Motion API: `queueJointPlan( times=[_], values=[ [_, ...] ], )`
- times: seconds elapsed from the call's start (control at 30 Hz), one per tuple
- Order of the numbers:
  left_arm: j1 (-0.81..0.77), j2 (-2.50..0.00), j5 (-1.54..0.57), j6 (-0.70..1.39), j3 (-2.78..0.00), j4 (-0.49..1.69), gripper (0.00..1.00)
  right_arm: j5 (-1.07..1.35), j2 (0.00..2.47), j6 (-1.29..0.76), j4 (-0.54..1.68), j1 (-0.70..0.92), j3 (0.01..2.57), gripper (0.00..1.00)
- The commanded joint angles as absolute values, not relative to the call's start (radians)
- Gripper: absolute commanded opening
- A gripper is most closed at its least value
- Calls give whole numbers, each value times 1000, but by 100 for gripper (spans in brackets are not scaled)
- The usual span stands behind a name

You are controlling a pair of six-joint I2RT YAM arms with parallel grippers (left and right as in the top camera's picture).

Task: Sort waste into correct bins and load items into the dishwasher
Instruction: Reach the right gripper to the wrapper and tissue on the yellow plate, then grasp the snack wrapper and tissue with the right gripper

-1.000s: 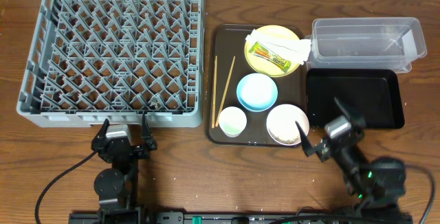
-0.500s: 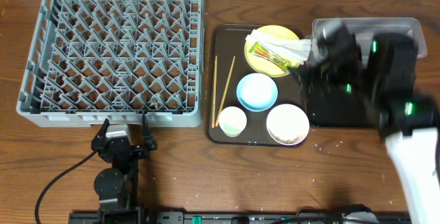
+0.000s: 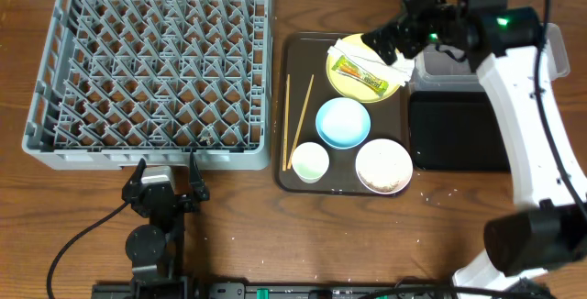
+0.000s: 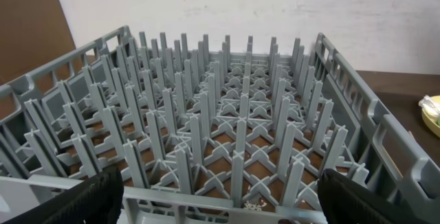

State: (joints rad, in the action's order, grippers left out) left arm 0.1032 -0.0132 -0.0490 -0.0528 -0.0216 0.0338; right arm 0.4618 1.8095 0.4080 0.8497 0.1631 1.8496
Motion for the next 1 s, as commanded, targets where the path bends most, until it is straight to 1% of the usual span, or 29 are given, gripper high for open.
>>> queueJointPlan(
  times=[0.0,0.13,0.4,0.53,0.7,0.83,0.97],
  values=[
    [107,-10,-34,-60,-4,69,92,426,1866,428,805,172,1869,99],
    [107,-10,-34,-60,-4,69,92,284,1952,438,728,180,1869,99],
    [107,-10,-34,-60,-4,69,92,121,2120,541,668,242,1876,99],
    [107,-10,-34,-59,-4,69,92,53,2223,578,762,277,1947,99],
    [107,-10,-34,-60,-4,69,92,33,2408,577,939,289,2133,99],
    [107,-10,-34,-60,-4,69,92,35,2463,573,962,289,2148,98],
    [107,-10,-34,-60,-4,69,92,48,2490,570,977,289,2148,93]
  ],
)
